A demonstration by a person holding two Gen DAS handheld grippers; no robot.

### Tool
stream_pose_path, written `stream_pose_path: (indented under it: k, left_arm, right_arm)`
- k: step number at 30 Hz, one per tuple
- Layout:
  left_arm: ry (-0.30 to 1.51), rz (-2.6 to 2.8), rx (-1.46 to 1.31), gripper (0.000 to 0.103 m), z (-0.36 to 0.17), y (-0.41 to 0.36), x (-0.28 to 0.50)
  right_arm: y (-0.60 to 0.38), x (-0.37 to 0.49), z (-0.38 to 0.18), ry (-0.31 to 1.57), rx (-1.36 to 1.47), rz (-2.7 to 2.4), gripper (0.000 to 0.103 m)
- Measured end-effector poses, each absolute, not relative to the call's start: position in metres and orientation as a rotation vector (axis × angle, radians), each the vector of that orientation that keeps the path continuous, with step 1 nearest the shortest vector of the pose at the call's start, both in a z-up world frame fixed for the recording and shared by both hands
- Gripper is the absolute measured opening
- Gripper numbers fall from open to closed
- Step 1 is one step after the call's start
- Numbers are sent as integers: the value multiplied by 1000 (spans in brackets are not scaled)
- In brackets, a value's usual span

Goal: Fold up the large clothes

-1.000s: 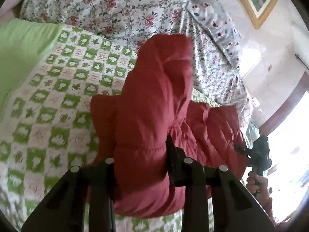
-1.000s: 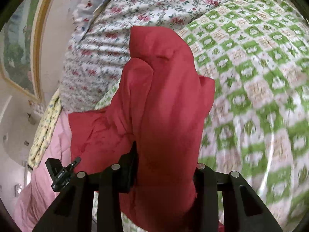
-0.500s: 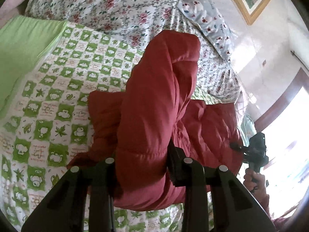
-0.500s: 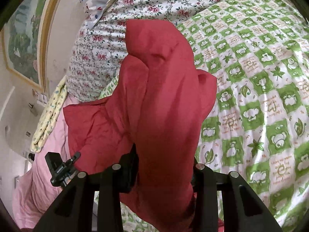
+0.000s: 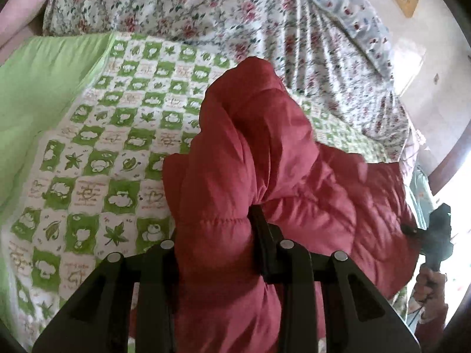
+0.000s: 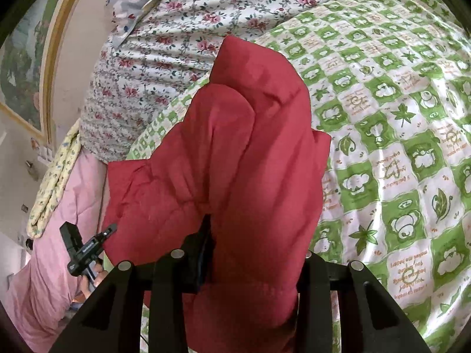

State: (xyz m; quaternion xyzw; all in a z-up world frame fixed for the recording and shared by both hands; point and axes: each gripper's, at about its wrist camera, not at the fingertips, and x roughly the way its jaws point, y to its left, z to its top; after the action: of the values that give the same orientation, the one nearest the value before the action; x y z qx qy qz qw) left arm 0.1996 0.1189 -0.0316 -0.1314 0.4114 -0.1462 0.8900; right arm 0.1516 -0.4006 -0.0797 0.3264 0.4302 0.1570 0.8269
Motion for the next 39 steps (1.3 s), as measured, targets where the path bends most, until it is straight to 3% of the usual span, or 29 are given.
stream_pose_path:
  k: [5, 7, 9, 13, 15, 30, 39]
  left_arm:
    - [858, -292, -269, 34, -44, 118, 211]
    - [860, -267, -247, 44, -46, 116, 214]
    - [859, -248, -234, 51, -46, 115, 215]
    - [854, -178, -224, 77, -42, 121, 212]
    - [851, -173, -240, 78, -39, 126, 208]
    - [699, -137, -209, 78, 19, 127, 174]
    - [727, -248, -135, 78, 20, 87, 160]
  right_arm:
    - [-401, 155, -85, 902, 692, 304, 38]
    - [-401, 158, -89, 899, 688, 281, 42]
    - [-402, 160, -93, 895, 672, 245, 53]
    - [-404, 161, -96, 881, 662, 185, 70]
    - [-407, 160, -94, 871, 665, 173, 75]
    - [-390, 133, -30, 701, 514, 76, 76]
    - [-351, 120, 1, 634, 370, 90, 76]
